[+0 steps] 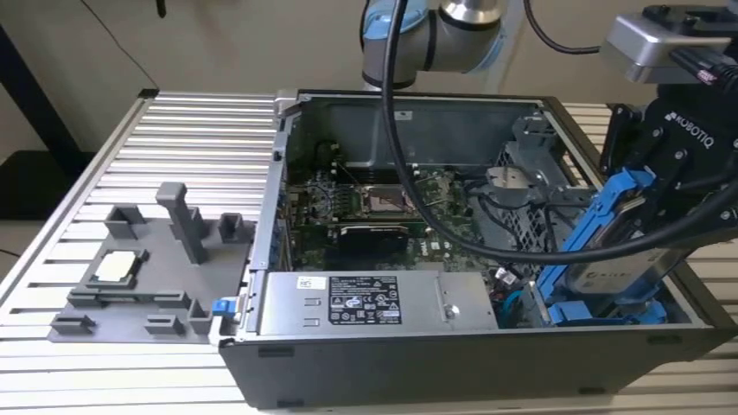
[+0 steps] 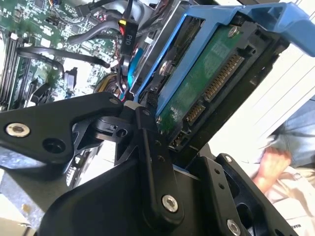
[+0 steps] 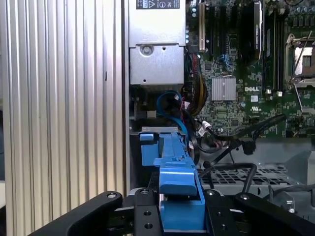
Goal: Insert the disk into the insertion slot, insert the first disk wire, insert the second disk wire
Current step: 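Insert the disk into the insertion slot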
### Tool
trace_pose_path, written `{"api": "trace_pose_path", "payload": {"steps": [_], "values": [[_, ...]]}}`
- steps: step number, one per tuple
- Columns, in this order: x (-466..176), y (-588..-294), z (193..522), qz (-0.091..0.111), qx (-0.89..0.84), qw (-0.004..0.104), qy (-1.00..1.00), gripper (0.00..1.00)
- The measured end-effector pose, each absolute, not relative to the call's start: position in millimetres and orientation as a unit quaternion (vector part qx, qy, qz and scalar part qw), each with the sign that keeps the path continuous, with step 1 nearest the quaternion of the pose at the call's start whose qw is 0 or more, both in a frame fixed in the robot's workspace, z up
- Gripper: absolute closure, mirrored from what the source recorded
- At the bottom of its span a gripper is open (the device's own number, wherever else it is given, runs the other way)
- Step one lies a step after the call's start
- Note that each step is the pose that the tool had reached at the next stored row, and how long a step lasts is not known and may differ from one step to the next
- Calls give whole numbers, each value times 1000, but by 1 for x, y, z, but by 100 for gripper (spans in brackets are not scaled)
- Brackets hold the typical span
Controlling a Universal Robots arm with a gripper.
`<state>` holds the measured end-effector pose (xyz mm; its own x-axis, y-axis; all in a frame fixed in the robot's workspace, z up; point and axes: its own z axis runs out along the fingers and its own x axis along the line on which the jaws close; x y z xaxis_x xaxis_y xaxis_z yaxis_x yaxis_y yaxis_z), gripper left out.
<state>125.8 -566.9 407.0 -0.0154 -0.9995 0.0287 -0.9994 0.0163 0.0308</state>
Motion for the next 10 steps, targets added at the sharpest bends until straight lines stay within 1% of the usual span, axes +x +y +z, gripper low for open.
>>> {"api": "trace_pose_path", "payload": {"steps": [10], "values": [[126, -566, 389, -1, 702, 21, -712, 67]]}}
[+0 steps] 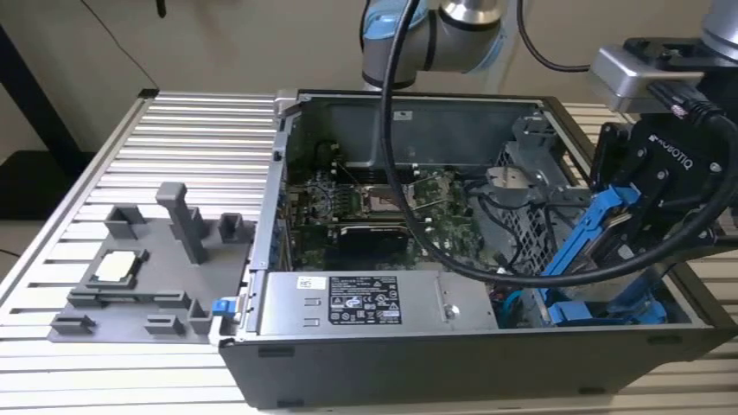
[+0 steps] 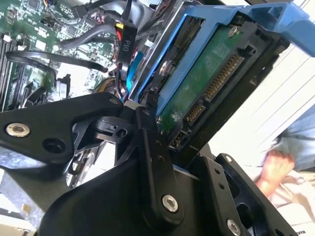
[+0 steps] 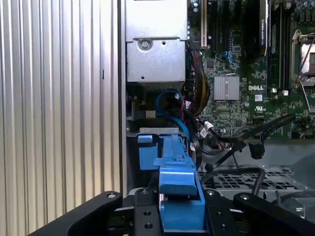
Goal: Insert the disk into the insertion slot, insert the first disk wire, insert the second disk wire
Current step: 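Insert the disk into the insertion slot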
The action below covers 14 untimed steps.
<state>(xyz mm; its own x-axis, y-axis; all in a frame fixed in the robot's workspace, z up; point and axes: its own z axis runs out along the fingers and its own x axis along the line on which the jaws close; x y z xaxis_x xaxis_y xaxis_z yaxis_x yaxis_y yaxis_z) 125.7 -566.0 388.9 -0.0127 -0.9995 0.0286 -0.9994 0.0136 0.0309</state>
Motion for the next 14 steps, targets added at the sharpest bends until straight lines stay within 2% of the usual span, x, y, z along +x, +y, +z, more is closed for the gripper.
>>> {"api": "trace_pose_path", "payload": {"steps": [14], "values": [[126, -562, 364, -2, 710, 19, -704, 67]]}}
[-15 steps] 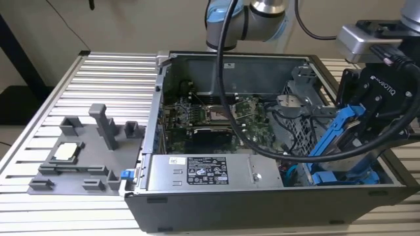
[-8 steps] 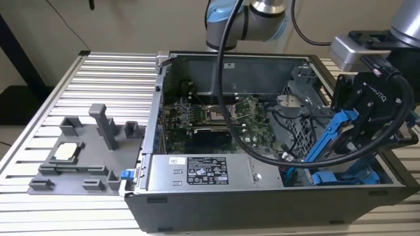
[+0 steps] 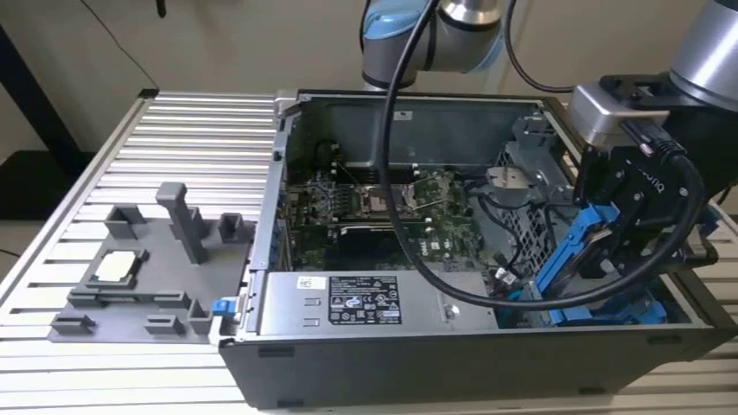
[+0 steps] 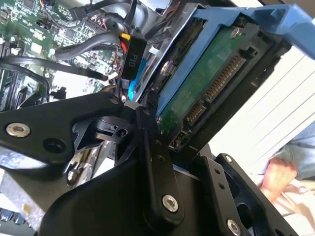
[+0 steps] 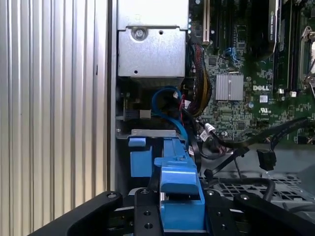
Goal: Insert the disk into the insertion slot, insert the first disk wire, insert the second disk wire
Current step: 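Insert the disk into the insertion slot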
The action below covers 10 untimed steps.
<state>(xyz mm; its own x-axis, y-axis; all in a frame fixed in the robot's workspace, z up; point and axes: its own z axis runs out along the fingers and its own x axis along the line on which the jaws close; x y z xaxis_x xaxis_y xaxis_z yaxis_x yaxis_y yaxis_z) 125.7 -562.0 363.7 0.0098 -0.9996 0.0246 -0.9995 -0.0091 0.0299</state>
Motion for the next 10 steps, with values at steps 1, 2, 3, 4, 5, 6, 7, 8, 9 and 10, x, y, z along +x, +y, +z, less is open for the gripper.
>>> {"api": "trace_pose_path", "payload": {"steps": [1, 2, 3, 4, 5, 6, 7, 8, 9, 10], "values": [[126, -562, 362, -2, 711, 19, -703, 67], [126, -562, 360, -2, 711, 19, -703, 67], [126, -562, 358, -2, 711, 19, -703, 67], [126, -562, 356, -2, 711, 19, -703, 67], [126, -562, 355, -2, 711, 19, -703, 67], [126, -562, 354, -2, 711, 19, -703, 67], [126, -562, 354, -2, 711, 19, -703, 67], [126, -562, 354, -2, 711, 19, -703, 67], [126, -562, 354, -2, 711, 19, -703, 67], [126, -562, 354, -2, 711, 19, -703, 67]]}}
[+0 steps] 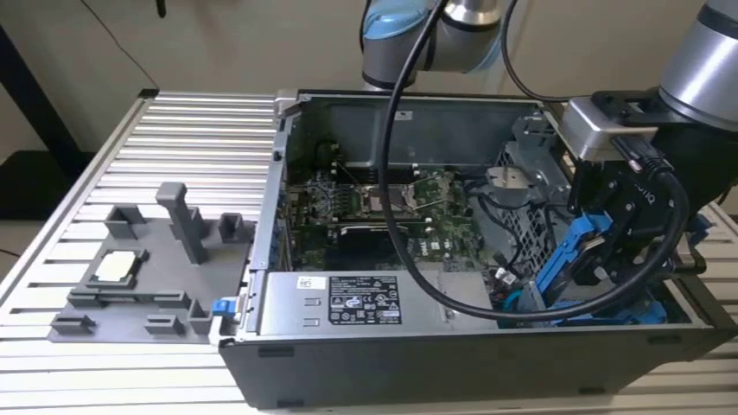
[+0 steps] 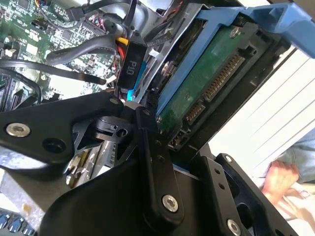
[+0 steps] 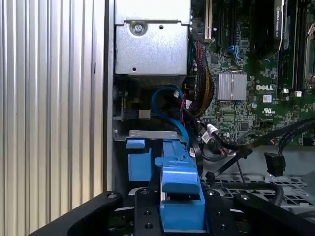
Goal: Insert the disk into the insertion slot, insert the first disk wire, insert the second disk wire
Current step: 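Insert the disk into the insertion slot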
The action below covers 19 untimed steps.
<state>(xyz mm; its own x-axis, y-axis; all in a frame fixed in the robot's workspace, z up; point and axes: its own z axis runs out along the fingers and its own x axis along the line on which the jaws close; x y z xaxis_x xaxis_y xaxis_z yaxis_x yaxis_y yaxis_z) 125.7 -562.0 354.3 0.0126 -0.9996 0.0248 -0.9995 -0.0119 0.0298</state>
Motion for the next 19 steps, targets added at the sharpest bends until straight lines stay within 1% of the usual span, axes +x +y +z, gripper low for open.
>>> {"api": "trace_pose_path", "payload": {"steps": [3, 4, 5, 6, 9, 19], "values": [[126, -562, 354, -2, 711, 19, -703, 66], [126, -562, 354, -2, 711, 19, -703, 60], [126, -562, 354, -2, 711, 19, -703, 60], [126, -562, 354, -2, 711, 19, -703, 53], [126, -562, 358, -2, 711, 19, -703, 53], [126, -562, 401, -2, 711, 20, -703, 53]]}}
